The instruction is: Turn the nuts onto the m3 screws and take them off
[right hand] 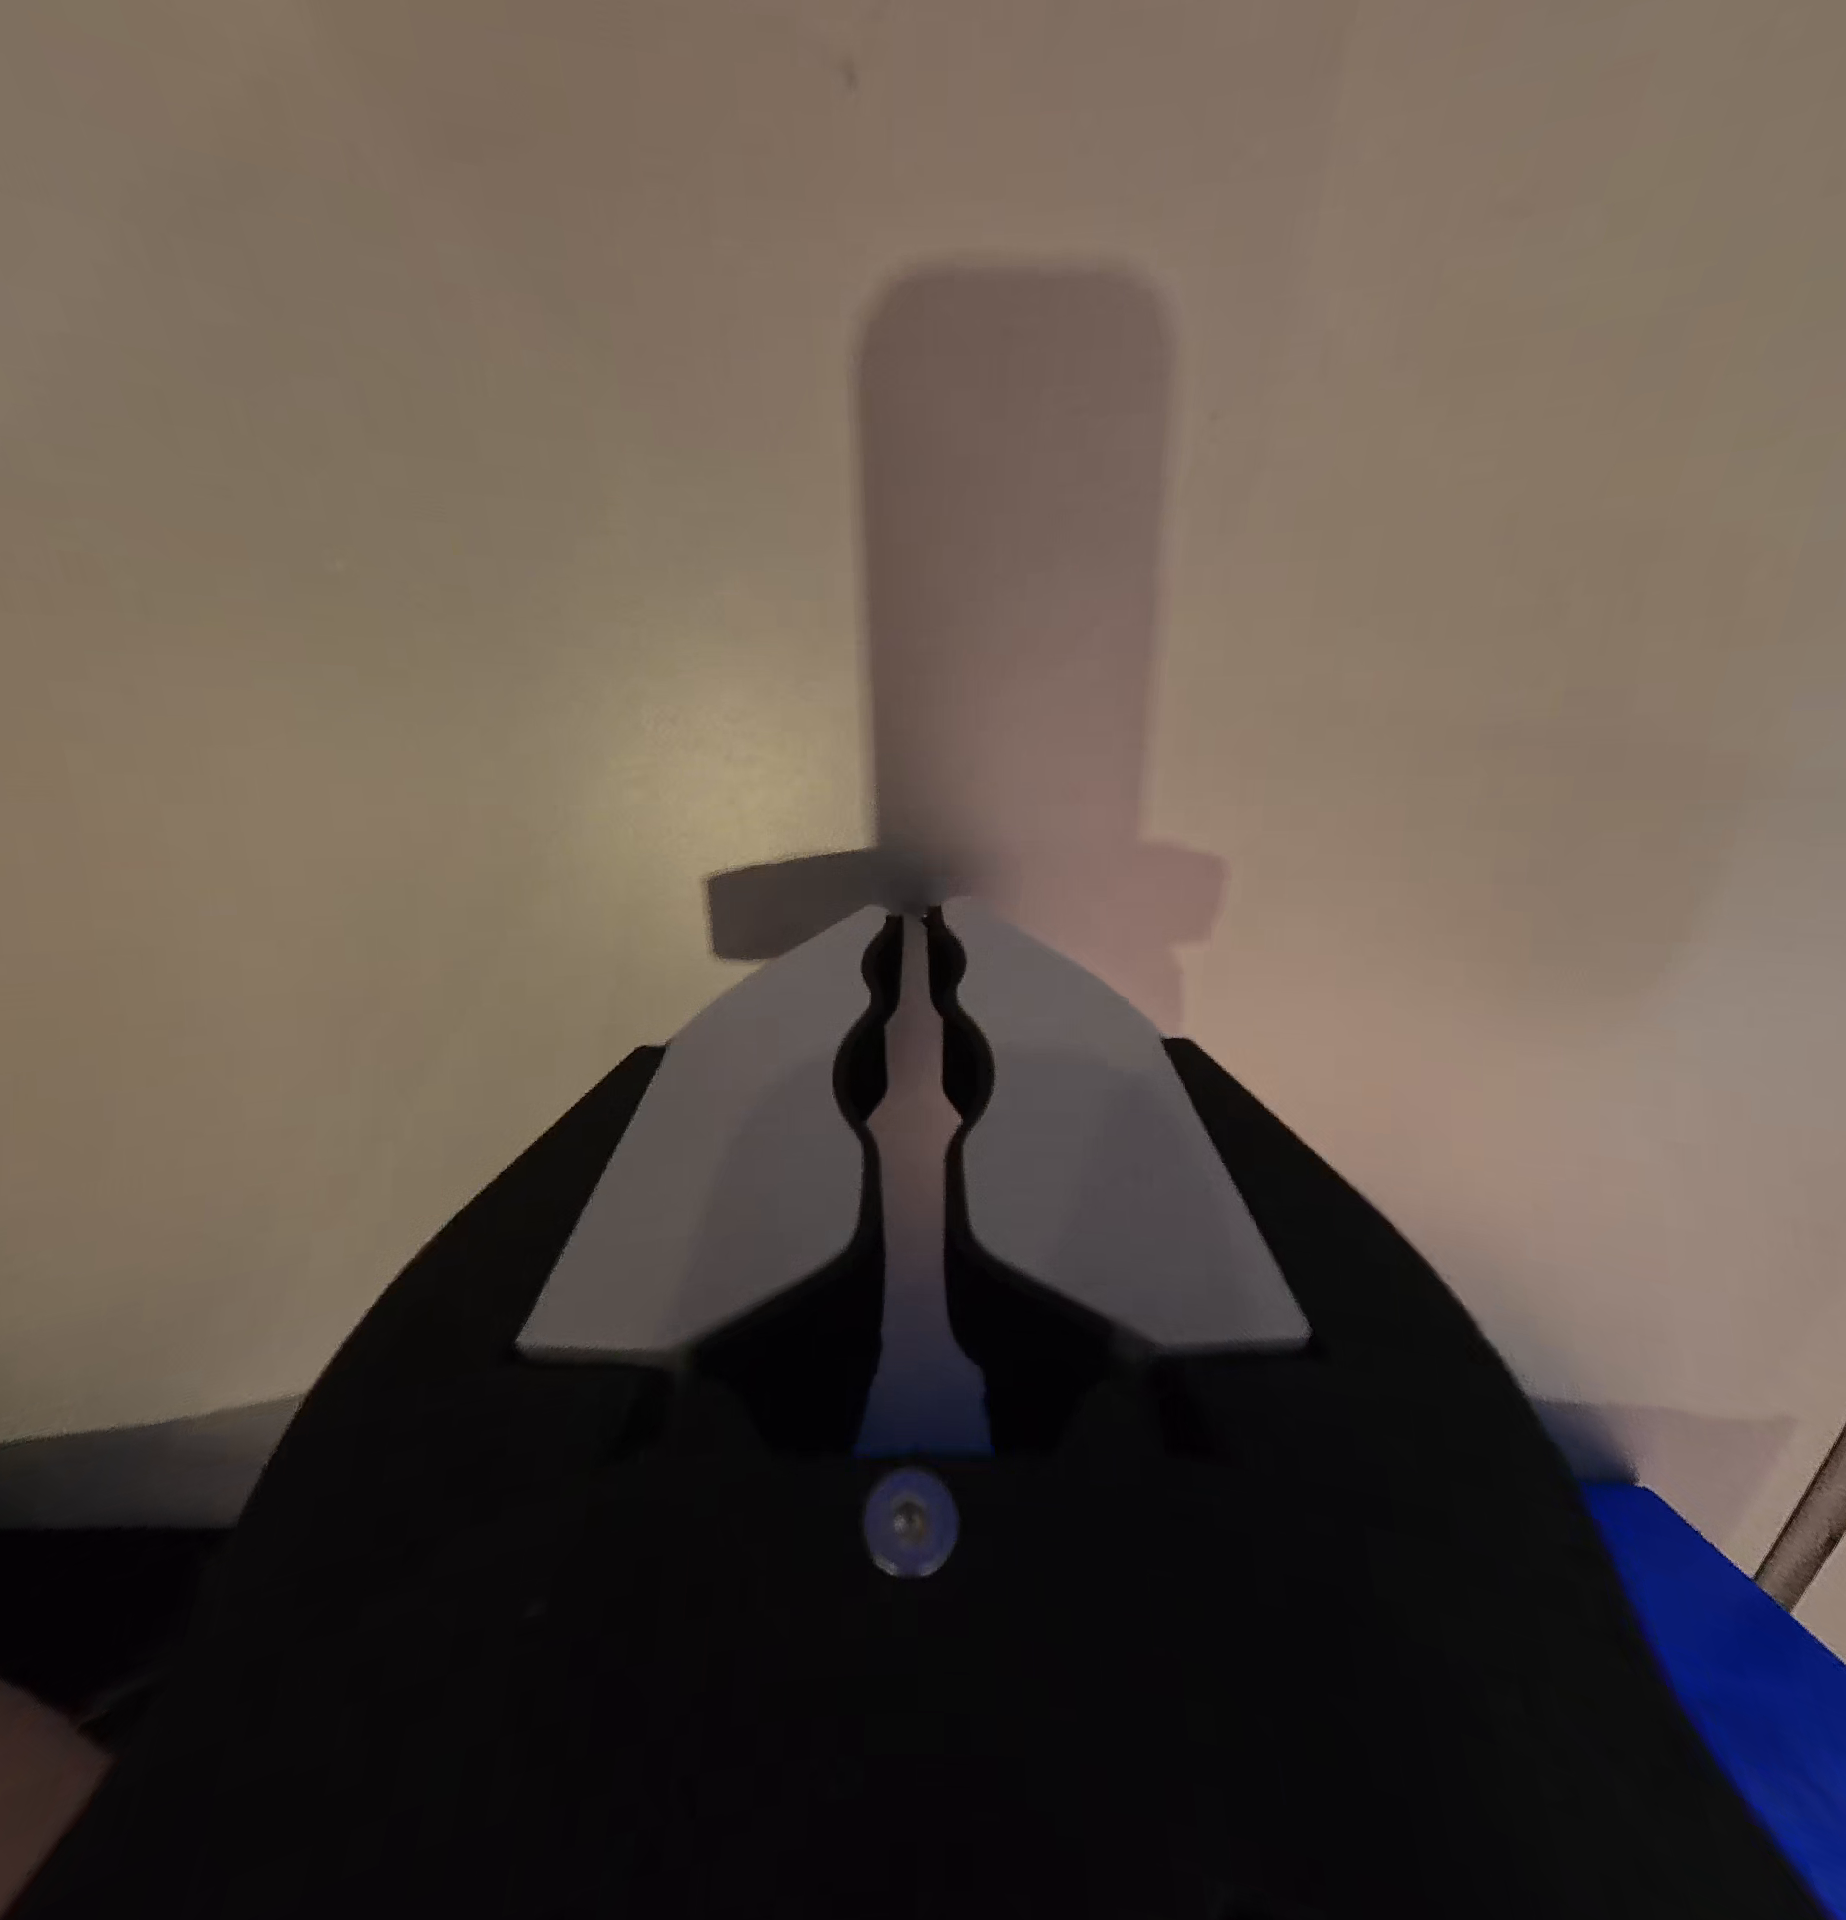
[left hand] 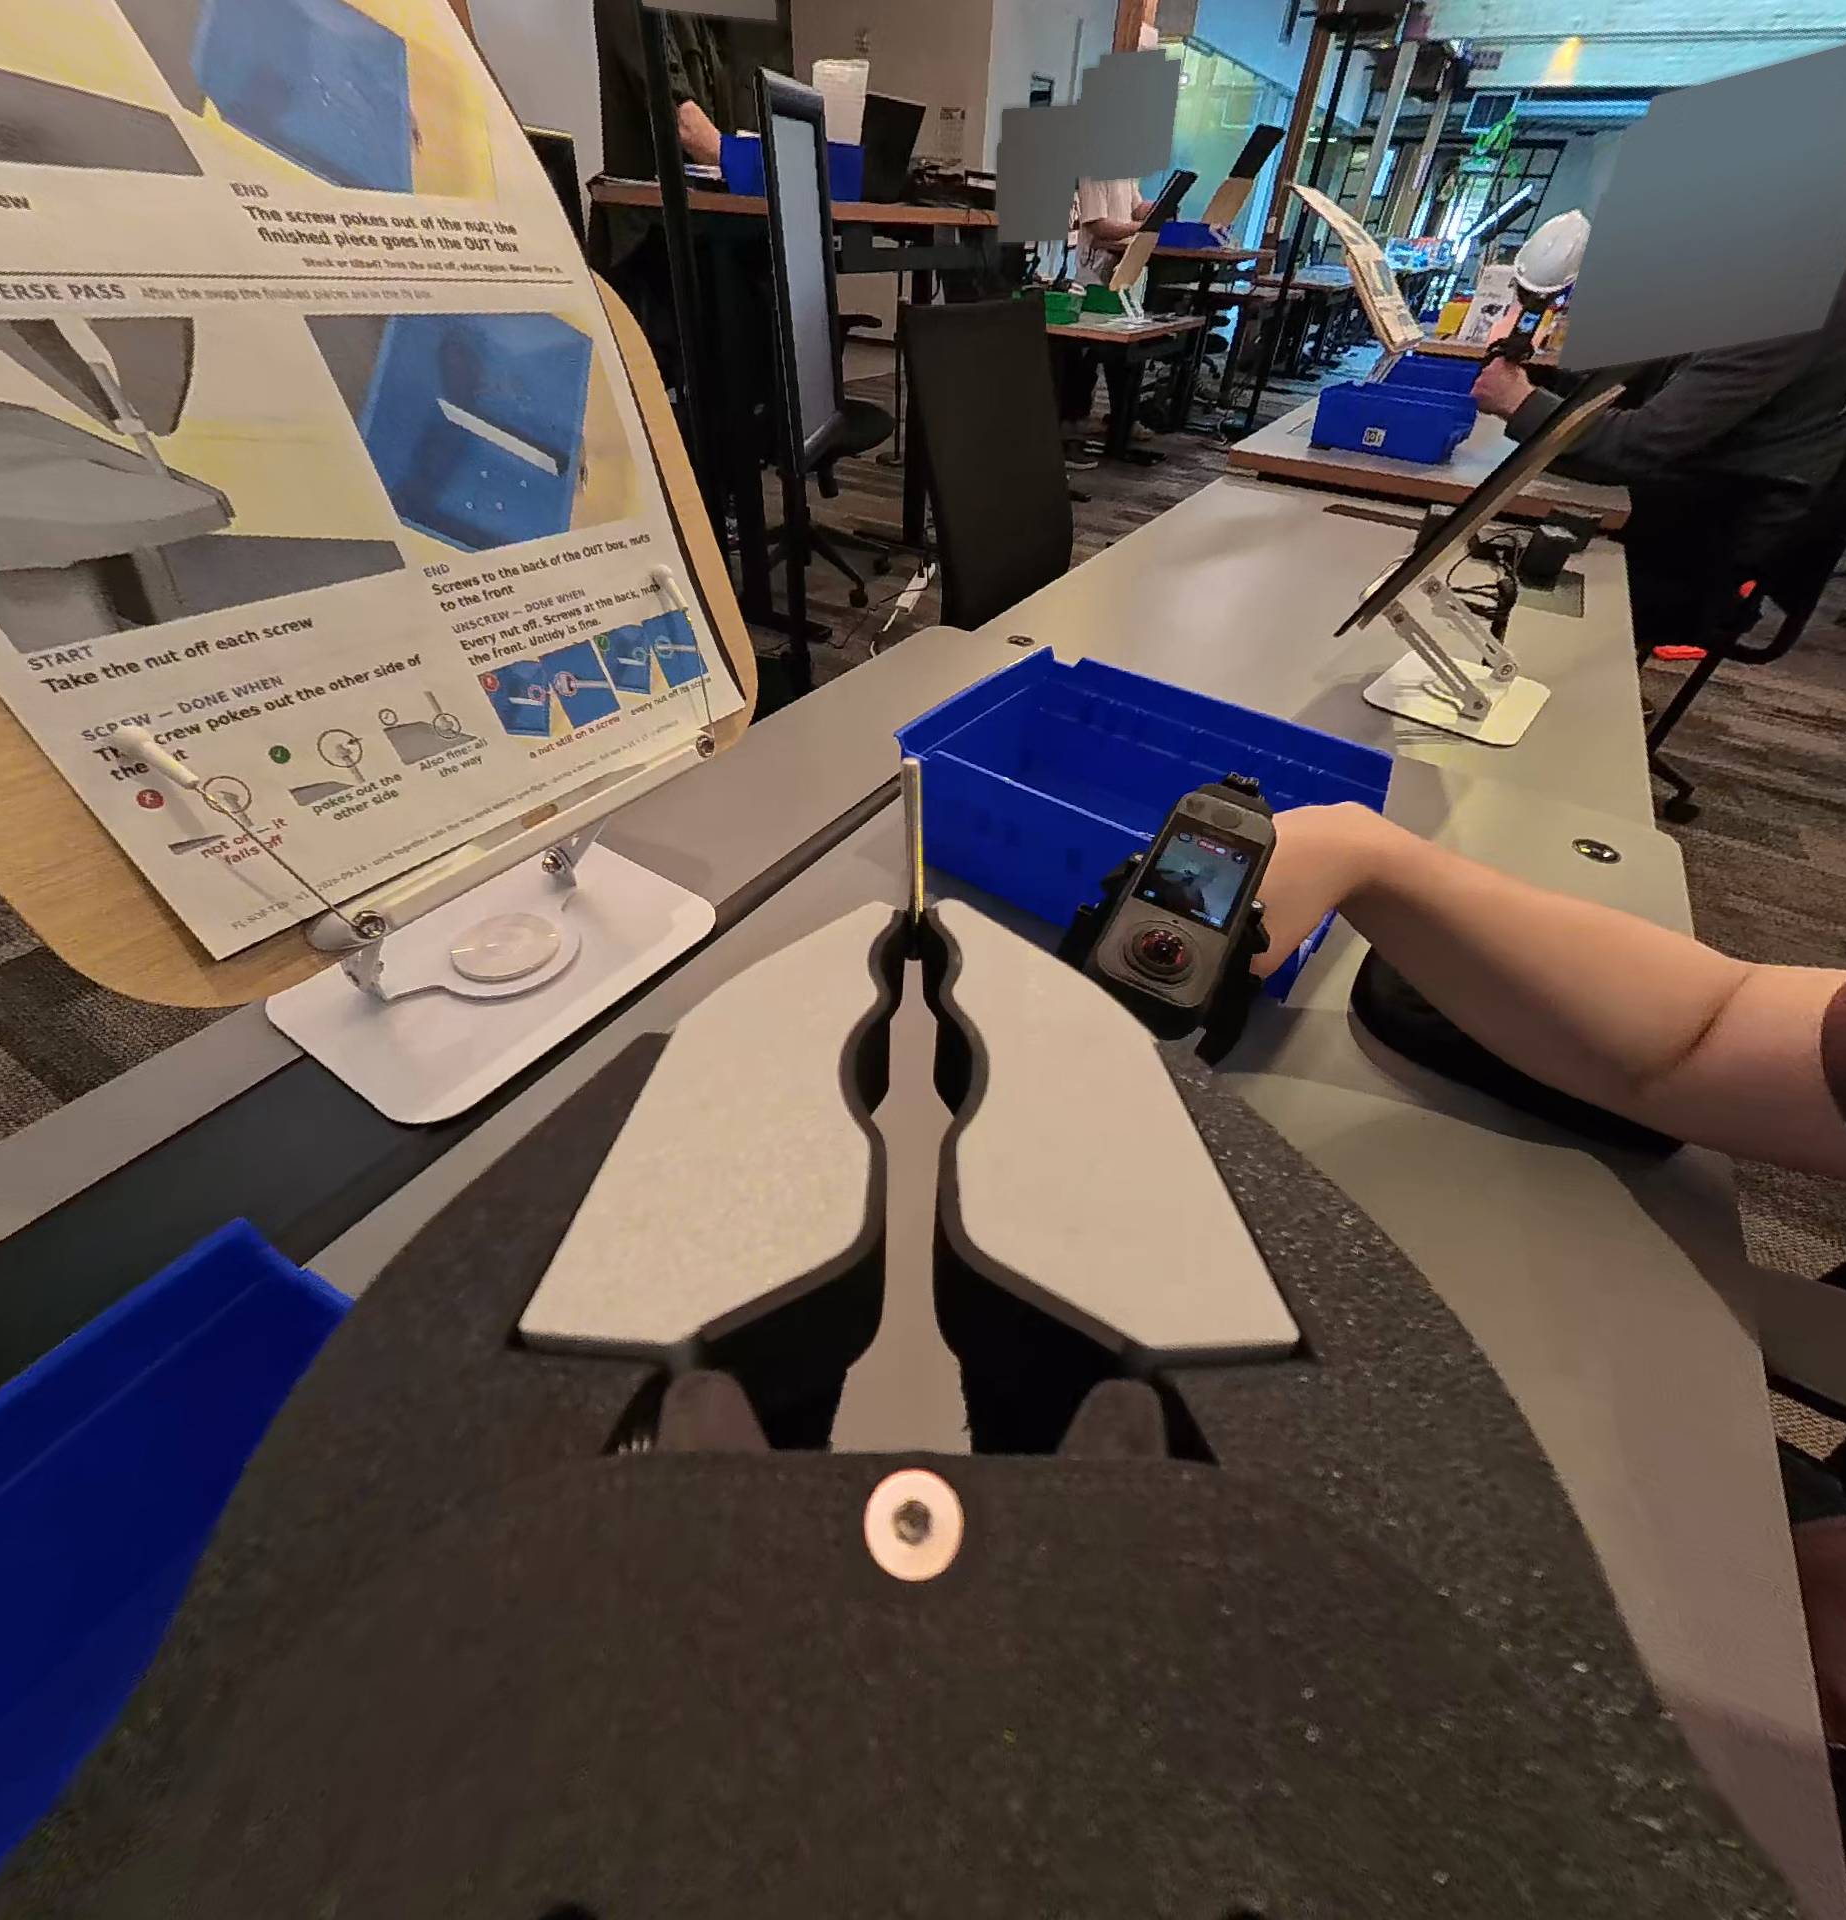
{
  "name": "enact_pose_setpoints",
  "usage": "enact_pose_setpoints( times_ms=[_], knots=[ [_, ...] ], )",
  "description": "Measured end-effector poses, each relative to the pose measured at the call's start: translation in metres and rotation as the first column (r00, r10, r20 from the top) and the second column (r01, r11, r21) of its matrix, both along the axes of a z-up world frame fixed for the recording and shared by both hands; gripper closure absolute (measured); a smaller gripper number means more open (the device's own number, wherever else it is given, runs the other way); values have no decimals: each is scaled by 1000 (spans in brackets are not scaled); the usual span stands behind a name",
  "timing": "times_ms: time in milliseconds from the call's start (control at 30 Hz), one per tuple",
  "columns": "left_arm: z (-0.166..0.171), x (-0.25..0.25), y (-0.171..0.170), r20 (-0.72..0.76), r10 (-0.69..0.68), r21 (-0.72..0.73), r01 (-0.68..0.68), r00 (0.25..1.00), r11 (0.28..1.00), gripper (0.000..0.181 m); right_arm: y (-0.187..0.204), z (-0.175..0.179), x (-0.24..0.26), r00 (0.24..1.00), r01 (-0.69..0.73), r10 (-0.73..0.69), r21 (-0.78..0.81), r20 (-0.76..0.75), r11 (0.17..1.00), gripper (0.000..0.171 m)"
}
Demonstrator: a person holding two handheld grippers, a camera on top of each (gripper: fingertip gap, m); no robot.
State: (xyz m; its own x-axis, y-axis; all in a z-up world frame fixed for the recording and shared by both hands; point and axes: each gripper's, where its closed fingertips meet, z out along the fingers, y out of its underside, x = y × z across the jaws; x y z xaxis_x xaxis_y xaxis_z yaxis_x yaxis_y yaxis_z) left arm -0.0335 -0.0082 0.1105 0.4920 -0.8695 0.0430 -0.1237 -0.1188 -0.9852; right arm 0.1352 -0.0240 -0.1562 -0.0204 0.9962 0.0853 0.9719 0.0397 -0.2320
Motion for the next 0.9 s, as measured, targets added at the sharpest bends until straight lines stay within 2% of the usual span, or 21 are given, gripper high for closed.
enact_pose_setpoints(
  times_ms=[900],
  knots=[
    [-11, 9, 1, -36, -22, -30, 21, 999, 999, 179, 9, 0, -1, 1000, 4, -3, 49, -10, 999, 166]
  ],
)
